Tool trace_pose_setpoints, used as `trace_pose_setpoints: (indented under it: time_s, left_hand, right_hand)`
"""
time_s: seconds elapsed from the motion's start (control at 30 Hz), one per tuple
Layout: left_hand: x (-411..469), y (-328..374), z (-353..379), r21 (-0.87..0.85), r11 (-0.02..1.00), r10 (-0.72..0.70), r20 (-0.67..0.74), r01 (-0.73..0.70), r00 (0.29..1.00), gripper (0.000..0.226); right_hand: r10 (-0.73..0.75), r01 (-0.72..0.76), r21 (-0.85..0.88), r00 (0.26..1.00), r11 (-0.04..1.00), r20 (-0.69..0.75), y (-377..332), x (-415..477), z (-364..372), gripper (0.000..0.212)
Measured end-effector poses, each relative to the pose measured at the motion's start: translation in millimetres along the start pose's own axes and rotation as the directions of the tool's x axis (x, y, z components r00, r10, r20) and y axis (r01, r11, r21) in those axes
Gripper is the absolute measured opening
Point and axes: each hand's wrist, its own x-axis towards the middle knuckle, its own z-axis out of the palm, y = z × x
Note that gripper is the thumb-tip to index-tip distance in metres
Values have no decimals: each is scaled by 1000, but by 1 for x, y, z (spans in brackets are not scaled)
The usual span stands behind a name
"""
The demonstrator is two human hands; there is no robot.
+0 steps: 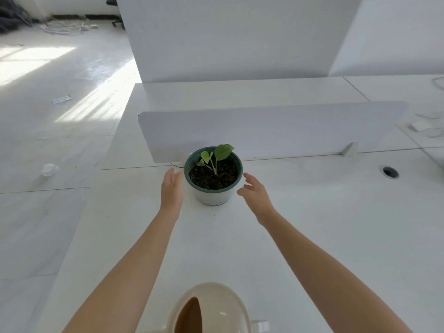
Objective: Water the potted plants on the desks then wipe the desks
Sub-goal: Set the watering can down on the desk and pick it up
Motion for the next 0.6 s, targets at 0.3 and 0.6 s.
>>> trace_pose_setpoints:
  time_s: [0.3, 0.6]
  left_hand:
    - [21, -9, 20, -32, 995, -90, 92, 93, 992, 49]
    - [9, -20, 36, -110, 991, -63, 91, 72, 994, 58]
  right_hand:
    - [-67, 64, 93, 997, 994, 28, -5, 16, 14, 47]
    - [-82, 85, 157, 996, 984, -22, 6, 14, 36, 59]
